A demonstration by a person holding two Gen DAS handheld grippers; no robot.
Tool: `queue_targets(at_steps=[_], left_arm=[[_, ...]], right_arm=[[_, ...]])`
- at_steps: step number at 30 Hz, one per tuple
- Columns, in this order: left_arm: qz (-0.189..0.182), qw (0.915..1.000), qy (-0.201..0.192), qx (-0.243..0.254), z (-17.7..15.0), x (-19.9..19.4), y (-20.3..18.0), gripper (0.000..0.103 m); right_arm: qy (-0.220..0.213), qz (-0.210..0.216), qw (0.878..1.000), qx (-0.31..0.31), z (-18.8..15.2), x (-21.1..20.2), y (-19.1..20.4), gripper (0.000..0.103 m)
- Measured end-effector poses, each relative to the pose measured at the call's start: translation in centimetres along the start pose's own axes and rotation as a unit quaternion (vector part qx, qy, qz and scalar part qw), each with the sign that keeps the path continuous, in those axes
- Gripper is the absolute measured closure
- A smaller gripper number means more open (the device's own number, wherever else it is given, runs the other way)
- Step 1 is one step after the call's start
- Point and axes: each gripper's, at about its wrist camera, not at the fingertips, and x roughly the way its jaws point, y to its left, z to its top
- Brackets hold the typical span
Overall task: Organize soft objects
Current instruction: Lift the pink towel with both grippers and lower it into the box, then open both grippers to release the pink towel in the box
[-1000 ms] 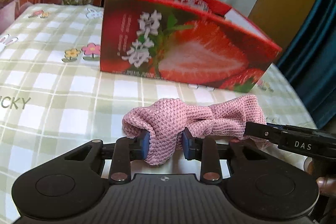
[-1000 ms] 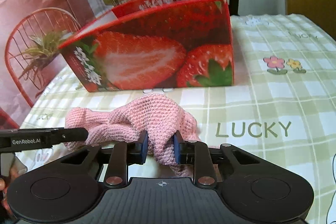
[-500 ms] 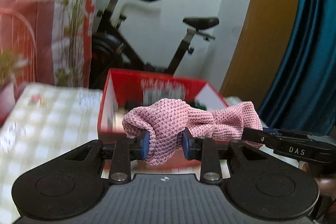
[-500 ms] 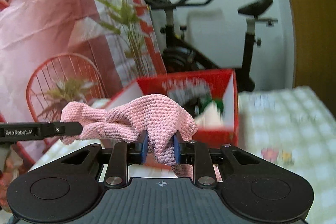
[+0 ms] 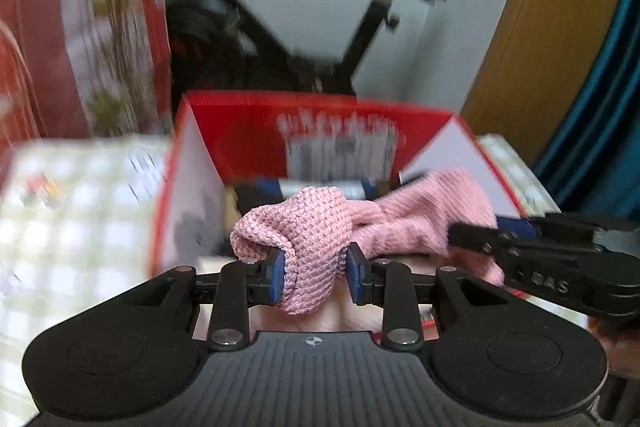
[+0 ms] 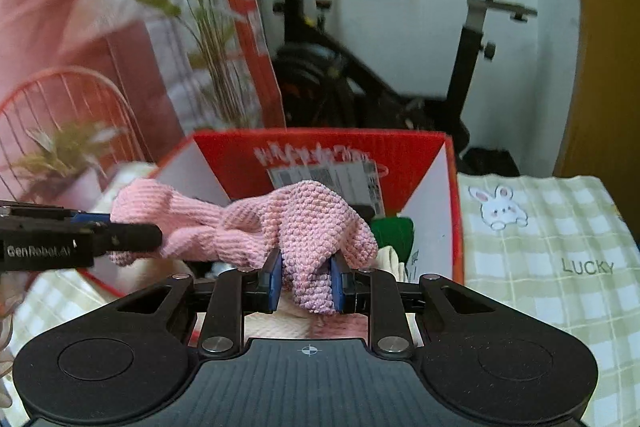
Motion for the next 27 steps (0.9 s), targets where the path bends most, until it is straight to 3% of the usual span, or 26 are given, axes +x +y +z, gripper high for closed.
queue_targets(at_steps=[5, 9, 15, 17, 20, 24, 27], left_arm=[[0.001, 0.9993, 0.036, 0.012, -0.4, 2.9, 0.3, 0.071], [-0.005, 0.9991, 0.041, 0.0, -0.1, 3.7, 0.8, 0.071], [0.001, 0.9994, 0.036, 0.001, 0.1, 4.7, 0.5, 0.068], [-0.005, 0.9997, 0.025, 0.007, 0.0, 4.2, 0.5, 0.06], [-0.009, 0.9998, 0.004, 0.017, -0.2, 2.7, 0.2, 0.038], [0.011, 0.9993, -0.031, 0.02, -0.4, 0.0, 0.0, 0.004], [0.021, 0.9971, -0.062, 0.038, -1.0, -2.9, -0.5, 0.0]], right_arm=[[0.047, -0.012, 0.999, -0.003, 0.1, 3.3, 0.3, 0.081], [0.074, -0.005, 0.997, 0.017, 0.0, 4.6, 0.2, 0.08], [0.081, -0.008, 0.996, 0.024, -0.4, 5.5, -0.3, 0.08], [0.077, -0.01, 0.997, 0.023, -0.5, 5.2, -0.3, 0.079], [0.067, -0.01, 0.998, 0.016, -0.5, 3.8, -0.1, 0.071], [0.036, -0.023, 0.999, 0.006, -0.3, 1.0, 0.3, 0.062], [0.007, -0.025, 1.0, 0.006, -0.1, -1.3, 0.3, 0.041]])
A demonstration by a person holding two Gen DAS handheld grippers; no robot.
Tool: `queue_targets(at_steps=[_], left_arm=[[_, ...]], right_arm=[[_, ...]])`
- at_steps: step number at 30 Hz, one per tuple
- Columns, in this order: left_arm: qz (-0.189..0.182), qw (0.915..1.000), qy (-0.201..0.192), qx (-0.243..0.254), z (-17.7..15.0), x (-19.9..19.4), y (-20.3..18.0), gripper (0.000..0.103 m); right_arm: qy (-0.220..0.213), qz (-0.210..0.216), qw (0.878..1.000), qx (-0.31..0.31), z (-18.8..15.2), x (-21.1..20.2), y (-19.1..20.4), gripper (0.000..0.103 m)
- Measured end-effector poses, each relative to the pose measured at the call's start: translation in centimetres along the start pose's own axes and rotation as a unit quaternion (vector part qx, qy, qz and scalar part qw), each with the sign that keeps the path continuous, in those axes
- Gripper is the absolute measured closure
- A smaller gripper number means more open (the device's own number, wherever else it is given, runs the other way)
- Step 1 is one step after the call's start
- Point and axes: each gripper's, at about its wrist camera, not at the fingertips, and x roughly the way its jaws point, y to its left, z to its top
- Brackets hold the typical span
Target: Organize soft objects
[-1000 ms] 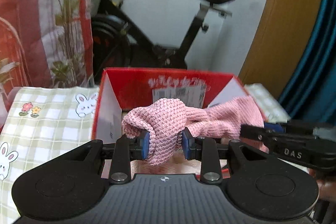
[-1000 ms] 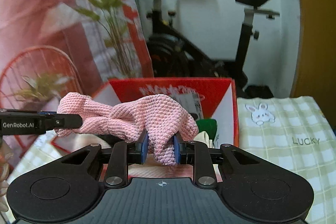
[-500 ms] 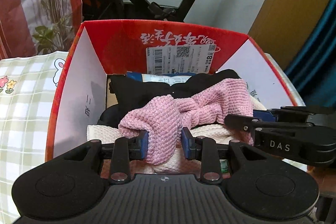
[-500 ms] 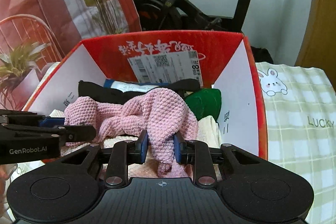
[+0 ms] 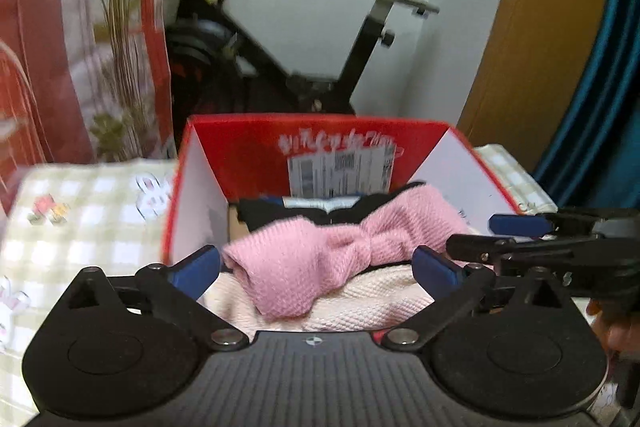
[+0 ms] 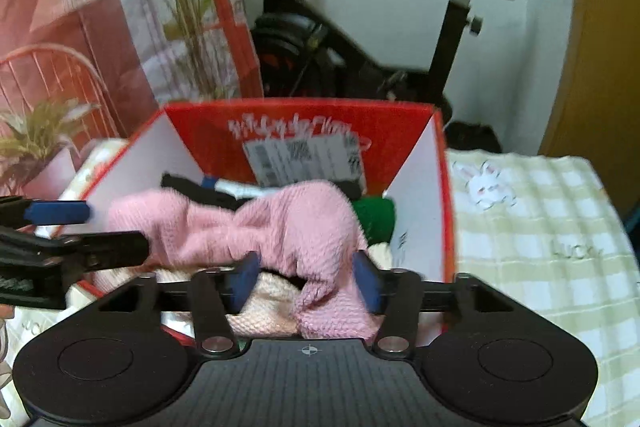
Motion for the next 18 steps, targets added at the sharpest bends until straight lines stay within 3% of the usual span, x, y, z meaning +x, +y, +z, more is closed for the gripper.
queue_targets(at_steps=[2, 5, 11, 18], left_arm=[[0.012, 0.9998, -0.013, 0.002, -0.2, -1.8, -0.2, 0.0], [0.043, 0.9987, -0.027, -0.005, -0.3, -4.3, -0.3, 0.0], [0.073, 0.9953, -0.063, -0.001, -0.6, -9.9, -1.4, 0.0], [0.049, 0.9936, -0.101, -0.011, -0.9, -16.3, -2.8, 0.0]], right_arm=[[-0.017, -0.003, 1.0, -0.003, 0.1, -1.6, 0.1, 0.022], [-0.046, -0.002, 0.999, -0.005, 0.1, -4.2, 0.1, 0.002], [-0.083, 0.01, 0.996, 0.015, -0.1, -9.8, 0.2, 0.0], [-0.138, 0.004, 0.99, 0.006, -1.3, -17.0, 2.3, 0.0]])
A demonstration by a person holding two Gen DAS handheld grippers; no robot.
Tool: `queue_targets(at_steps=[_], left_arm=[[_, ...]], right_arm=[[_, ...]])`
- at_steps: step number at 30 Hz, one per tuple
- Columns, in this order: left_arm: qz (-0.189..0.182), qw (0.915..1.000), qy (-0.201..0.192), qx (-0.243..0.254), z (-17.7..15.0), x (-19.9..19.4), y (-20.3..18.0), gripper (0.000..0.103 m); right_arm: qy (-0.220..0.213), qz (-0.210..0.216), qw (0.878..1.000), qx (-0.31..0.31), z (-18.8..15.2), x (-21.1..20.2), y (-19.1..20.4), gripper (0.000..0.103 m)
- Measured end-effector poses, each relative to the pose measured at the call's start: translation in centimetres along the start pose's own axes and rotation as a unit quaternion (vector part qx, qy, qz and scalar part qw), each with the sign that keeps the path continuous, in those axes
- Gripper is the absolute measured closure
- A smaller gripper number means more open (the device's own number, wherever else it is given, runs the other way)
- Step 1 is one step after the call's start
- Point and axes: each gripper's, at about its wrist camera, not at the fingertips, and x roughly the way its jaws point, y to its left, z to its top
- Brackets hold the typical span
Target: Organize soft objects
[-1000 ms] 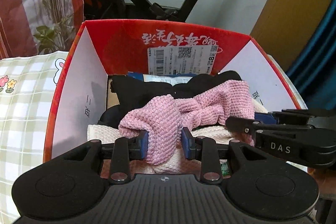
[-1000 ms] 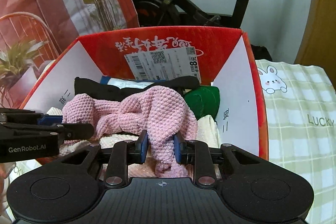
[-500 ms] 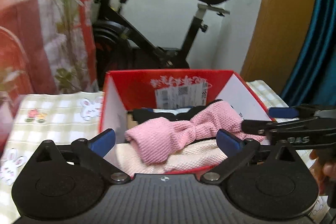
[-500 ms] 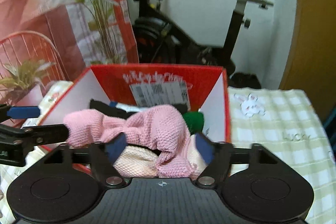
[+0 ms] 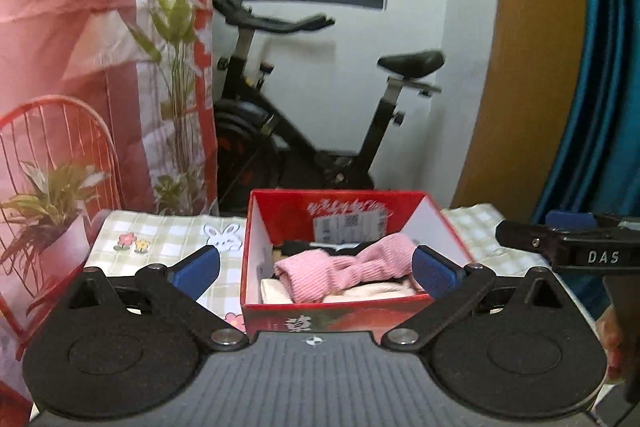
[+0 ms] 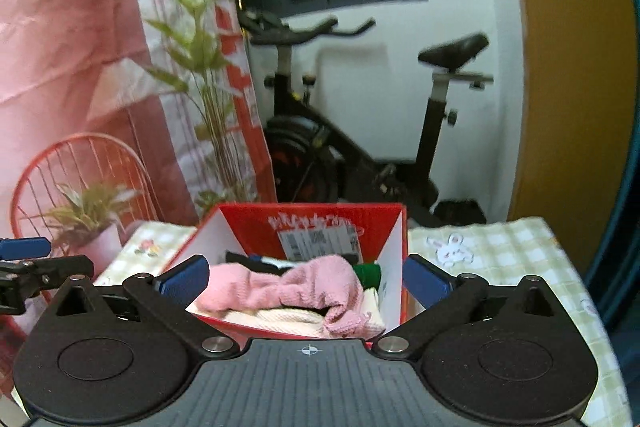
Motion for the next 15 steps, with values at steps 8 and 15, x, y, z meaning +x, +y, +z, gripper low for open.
queue_targets(at_steps=[8, 15], left_arm=[[0.018, 0.9994, -0.027, -0.012, 0.2, -5.7, -1.0, 0.0], [0.053, 0.9978, -0.039, -0.005, 0.4, -8.6, -1.9, 0.0]], right_arm=[[-0.039, -0.023, 0.999, -0.019, 0.4, -7.1, 2.4, 0.0], [-0.052, -0.024, 0.998, -0.012, 0.8, -11.4, 3.1, 0.0]])
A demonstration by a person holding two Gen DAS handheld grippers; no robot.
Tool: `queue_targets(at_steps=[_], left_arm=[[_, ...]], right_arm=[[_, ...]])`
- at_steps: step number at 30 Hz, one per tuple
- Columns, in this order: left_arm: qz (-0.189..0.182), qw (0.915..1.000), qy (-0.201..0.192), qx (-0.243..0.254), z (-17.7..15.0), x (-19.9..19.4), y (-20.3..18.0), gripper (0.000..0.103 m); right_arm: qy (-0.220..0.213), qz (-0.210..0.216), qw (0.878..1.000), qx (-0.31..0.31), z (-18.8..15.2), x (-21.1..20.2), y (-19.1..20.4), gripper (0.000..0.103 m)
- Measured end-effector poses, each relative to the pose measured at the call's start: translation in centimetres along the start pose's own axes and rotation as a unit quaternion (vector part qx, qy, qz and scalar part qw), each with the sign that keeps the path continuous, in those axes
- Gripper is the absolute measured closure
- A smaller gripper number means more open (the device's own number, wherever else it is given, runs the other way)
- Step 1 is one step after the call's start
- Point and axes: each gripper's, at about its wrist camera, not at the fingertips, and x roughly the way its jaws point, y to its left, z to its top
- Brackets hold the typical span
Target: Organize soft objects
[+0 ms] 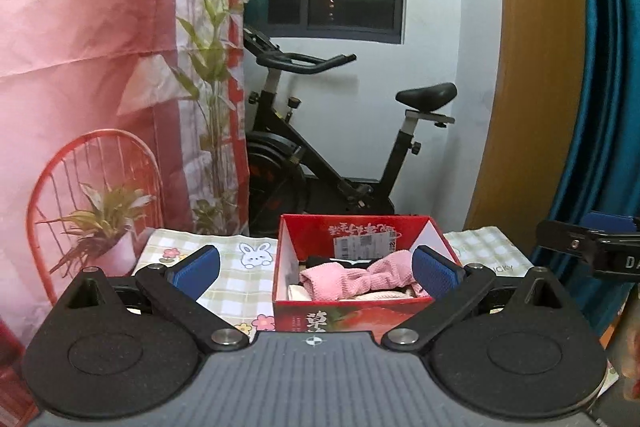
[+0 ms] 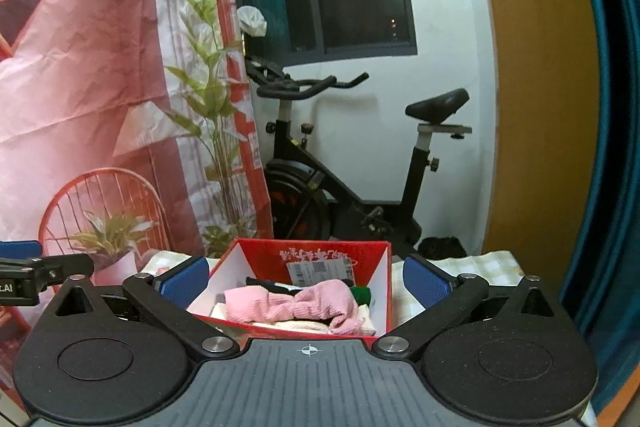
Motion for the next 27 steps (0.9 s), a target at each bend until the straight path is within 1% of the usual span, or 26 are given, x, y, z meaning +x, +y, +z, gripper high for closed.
queue_targets(at_steps=[4, 9, 13, 18, 27], left_arm=[[-0.001, 0.9999, -0.011, -0.008, 0.4, -1.3, 0.3, 0.0], [0.004, 0.9996, -0.027, -0.008, 0.7, -2.4, 0.2, 0.0], [-0.004, 0.9996, -0.027, -0.009, 0.7, -2.8, 0.0, 0.0], [0.004, 0.9995, -0.029, -0.009, 0.6, -3.0, -0.1, 0.0], [0.006, 0.9996, -0.027, -0.01, 0.7, -3.2, 0.0, 0.0]], right_arm=[[-0.01, 0.0, 1.0, 0.002, 0.3, -1.5, -0.1, 0.0], [-0.018, -0.002, 1.0, 0.0, 0.8, -2.3, -0.2, 0.0], [-0.025, -0.009, 1.0, -0.007, 1.0, -3.0, -0.2, 0.0], [-0.03, -0.015, 0.999, -0.016, 1.1, -3.5, -0.1, 0.0], [-0.031, -0.017, 0.999, -0.017, 1.1, -3.7, -0.2, 0.0]])
